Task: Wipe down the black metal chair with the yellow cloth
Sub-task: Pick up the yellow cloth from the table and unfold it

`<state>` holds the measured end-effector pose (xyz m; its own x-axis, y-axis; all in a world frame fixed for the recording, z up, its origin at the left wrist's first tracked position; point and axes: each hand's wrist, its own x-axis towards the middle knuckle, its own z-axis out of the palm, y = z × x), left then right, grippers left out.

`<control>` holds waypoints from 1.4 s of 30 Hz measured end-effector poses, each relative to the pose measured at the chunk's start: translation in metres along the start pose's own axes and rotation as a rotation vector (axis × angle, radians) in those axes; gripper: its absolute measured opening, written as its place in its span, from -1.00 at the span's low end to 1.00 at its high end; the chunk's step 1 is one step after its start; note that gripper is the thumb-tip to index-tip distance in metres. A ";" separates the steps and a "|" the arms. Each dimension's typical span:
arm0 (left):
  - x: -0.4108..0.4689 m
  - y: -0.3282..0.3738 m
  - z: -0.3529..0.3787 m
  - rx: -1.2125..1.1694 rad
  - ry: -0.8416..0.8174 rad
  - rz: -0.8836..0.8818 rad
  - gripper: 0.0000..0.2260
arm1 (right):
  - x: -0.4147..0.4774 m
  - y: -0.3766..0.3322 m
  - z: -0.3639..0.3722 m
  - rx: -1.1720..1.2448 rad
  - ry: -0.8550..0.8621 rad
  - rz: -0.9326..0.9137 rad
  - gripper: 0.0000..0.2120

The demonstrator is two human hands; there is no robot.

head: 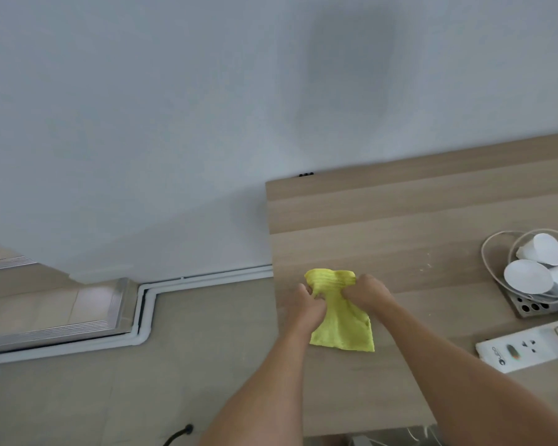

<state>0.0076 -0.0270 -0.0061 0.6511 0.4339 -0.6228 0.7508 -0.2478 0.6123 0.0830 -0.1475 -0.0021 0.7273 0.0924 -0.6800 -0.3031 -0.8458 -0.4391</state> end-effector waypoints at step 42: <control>-0.277 -0.232 -0.296 -0.724 0.888 0.165 -0.88 | -0.317 -0.194 0.202 0.274 -0.644 -0.700 -0.55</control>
<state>-0.3799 0.1662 0.1685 0.2123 0.9694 -0.1234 0.2373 0.0714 0.9688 -0.2132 0.0938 0.1806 0.3475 0.8619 -0.3692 -0.1237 -0.3481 -0.9292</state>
